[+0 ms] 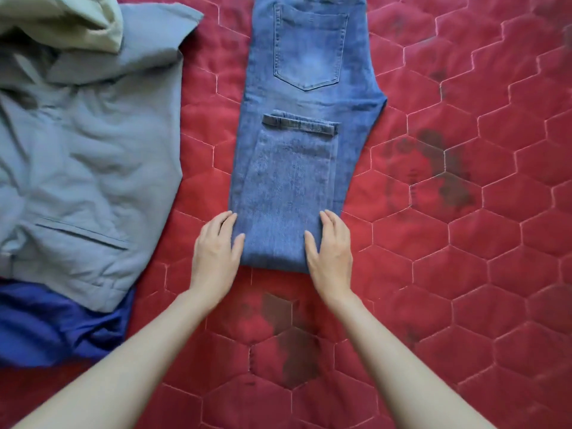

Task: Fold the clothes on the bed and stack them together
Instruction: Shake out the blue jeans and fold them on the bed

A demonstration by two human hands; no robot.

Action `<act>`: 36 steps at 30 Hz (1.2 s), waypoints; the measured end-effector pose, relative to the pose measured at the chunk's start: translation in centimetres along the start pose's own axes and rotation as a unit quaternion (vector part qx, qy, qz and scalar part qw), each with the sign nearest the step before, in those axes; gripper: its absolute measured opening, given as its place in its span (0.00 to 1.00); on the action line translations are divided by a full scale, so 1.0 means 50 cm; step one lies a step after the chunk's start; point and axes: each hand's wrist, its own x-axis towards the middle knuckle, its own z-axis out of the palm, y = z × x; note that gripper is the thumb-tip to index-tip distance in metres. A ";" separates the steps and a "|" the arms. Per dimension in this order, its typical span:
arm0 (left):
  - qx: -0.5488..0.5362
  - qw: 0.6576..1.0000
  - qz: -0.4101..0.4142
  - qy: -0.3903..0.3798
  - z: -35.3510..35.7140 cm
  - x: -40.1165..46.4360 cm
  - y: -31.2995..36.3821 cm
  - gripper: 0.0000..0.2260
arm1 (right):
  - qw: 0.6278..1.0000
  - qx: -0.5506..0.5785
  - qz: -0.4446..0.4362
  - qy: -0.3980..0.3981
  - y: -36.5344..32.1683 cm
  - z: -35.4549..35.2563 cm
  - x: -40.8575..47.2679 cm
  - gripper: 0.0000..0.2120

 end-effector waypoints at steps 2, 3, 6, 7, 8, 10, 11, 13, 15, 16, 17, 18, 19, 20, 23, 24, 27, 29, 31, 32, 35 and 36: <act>-0.001 1.000 -0.023 0.016 0.006 -0.014 0.006 0.18 | 1.000 -0.011 0.007 0.017 0.004 0.005 -0.022 0.21; 0.000 0.999 -0.031 0.022 0.008 -0.013 0.010 0.18 | 0.999 -0.019 0.012 0.025 0.003 0.007 -0.022 0.21; 0.005 0.999 -0.037 0.034 0.006 0.012 0.023 0.17 | 0.997 -0.048 0.038 0.041 -0.008 0.009 0.006 0.22; 0.006 0.999 -0.038 0.037 0.004 0.028 0.027 0.17 | 0.996 -0.056 0.051 0.043 -0.014 0.010 0.023 0.22; 0.007 0.998 -0.042 0.041 0.002 0.047 0.031 0.17 | 0.995 -0.059 0.064 0.044 -0.018 0.010 0.042 0.22; 0.007 0.997 -0.047 0.054 -0.002 0.089 0.040 0.14 | 0.994 -0.051 0.081 0.050 -0.027 0.011 0.082 0.21; 0.007 0.997 -0.045 0.063 -0.004 0.113 0.047 0.13 | 0.994 -0.042 0.086 0.057 -0.032 0.011 0.101 0.20; 0.009 0.996 -0.043 0.080 -0.007 0.168 0.066 0.11 | 0.993 -0.024 0.094 0.072 -0.046 0.013 0.141 0.18; -0.003 0.995 -0.056 0.084 -0.010 0.226 0.088 0.11 | 0.991 0.000 0.105 0.087 -0.058 0.016 0.176 0.17; -0.015 0.995 -0.064 0.081 -0.011 0.253 0.101 0.11 | 0.989 0.011 0.111 0.096 -0.063 0.017 0.191 0.15; -0.028 0.994 -0.070 0.079 -0.012 0.275 0.114 0.11 | 0.988 0.021 0.114 0.106 -0.068 0.018 0.203 0.14; -0.042 0.993 -0.070 0.082 -0.012 0.291 0.125 0.10 | 0.986 0.029 0.116 0.118 -0.071 0.018 0.211 0.12; -0.057 0.992 -0.063 0.090 -0.011 0.302 0.136 0.09 | 0.984 0.036 0.115 0.133 -0.074 0.018 0.217 0.10; -0.071 0.991 -0.052 0.101 -0.009 0.308 0.144 0.07 | 0.981 0.042 0.113 0.150 -0.074 0.017 0.221 0.09; -0.094 0.988 -0.033 0.114 -0.001 0.311 0.156 0.06 | 0.971 0.058 0.129 0.191 -0.064 0.010 0.223 0.07; -0.096 0.989 -0.038 0.107 0.001 0.314 0.155 0.07 | 0.970 0.059 0.141 0.187 -0.057 0.009 0.223 0.07; -0.075 0.992 -0.050 0.086 0.008 0.324 0.150 0.07 | 0.975 0.037 0.156 0.152 -0.034 0.009 0.225 0.08; -0.057 0.994 -0.042 0.088 0.010 0.328 0.151 0.07 | 0.979 0.023 0.141 0.148 -0.030 0.010 0.227 0.09; -0.030 0.995 -0.035 0.085 0.008 0.326 0.153 0.09 | 0.979 0.010 0.135 0.149 -0.035 0.009 0.227 0.11; -0.015 0.996 -0.039 0.080 0.006 0.322 0.154 0.11 | 0.980 0.002 0.136 0.146 -0.038 0.008 0.226 0.13; -0.006 0.996 -0.078 0.053 0.000 0.310 0.147 0.16 | 0.981 -0.035 0.149 0.116 -0.044 0.007 0.216 0.16; -0.014 0.995 -0.095 0.040 -0.003 0.305 0.142 0.18 | 0.981 -0.049 0.160 0.103 -0.044 0.006 0.213 0.16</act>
